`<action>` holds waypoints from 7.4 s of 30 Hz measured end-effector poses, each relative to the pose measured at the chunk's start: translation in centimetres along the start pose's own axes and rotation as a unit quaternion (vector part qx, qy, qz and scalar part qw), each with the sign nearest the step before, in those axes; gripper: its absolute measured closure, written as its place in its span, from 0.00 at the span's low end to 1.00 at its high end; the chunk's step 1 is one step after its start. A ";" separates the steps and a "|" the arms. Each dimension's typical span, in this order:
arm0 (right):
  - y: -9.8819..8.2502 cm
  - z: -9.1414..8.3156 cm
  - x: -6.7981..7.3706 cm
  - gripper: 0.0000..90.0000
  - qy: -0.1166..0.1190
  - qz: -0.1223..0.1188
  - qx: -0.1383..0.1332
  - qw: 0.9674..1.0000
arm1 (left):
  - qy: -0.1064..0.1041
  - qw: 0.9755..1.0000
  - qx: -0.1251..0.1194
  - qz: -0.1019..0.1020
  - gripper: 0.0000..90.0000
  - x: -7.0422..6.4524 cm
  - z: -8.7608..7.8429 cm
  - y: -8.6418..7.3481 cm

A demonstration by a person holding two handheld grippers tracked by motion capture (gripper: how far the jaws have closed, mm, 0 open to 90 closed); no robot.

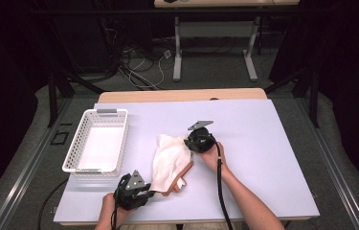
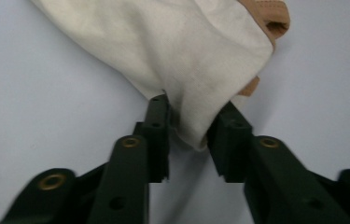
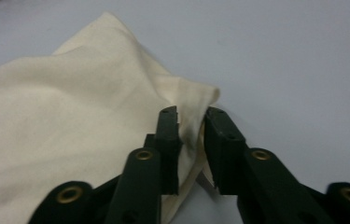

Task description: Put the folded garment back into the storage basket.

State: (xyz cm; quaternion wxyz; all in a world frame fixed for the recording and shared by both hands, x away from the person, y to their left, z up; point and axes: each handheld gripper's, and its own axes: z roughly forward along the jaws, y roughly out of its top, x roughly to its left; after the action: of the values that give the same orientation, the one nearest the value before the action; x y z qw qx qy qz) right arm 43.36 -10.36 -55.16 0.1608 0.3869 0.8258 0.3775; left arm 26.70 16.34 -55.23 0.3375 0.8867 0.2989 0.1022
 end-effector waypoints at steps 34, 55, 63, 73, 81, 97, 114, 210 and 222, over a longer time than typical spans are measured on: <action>-5.7 -9.7 -1.1 0.11 0.074 -0.005 -0.009 0.997 | 0.017 0.999 -0.015 -0.049 0.05 2.7 -0.4 3.0; -8.1 -12.6 -0.5 0.05 0.072 -0.016 -0.024 0.997 | 0.040 0.995 0.010 -0.092 0.01 6.2 3.9 7.6; -8.3 -12.3 -0.5 0.05 0.073 -0.019 -0.018 0.997 | 0.042 0.993 0.055 -0.098 0.08 6.9 5.8 7.5; -8.4 -12.0 -0.6 0.05 0.075 -0.020 -0.016 0.997 | 0.031 0.994 0.063 -0.089 0.24 6.5 5.9 7.4; -8.3 -11.9 -0.5 0.05 0.074 -0.021 -0.015 0.997 | 0.016 0.995 0.044 -0.089 0.47 5.7 6.0 7.5; -8.3 -11.9 -0.5 0.06 0.074 -0.026 -0.010 0.997 | -0.020 0.996 0.022 -0.088 0.86 5.6 6.4 7.6; -8.3 -12.1 -0.9 0.06 0.072 -0.029 -0.005 0.997 | -0.051 0.994 0.002 -0.101 0.91 6.2 6.0 7.7; -8.2 -12.5 -1.2 0.03 0.066 -0.028 -0.011 0.997 | 0.080 0.990 0.117 -0.021 0.91 10.6 -4.2 15.7; -8.2 -12.6 -1.2 0.03 0.065 -0.030 -0.008 0.997 | 0.098 0.989 0.109 -0.014 0.91 11.1 -6.4 17.0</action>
State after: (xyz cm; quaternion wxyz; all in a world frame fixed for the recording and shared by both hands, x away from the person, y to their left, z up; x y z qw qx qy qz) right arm 32.90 -21.00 -52.95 0.1211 0.3351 0.8427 0.4037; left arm 40.93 16.30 -39.46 0.2087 0.8996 0.3527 0.1508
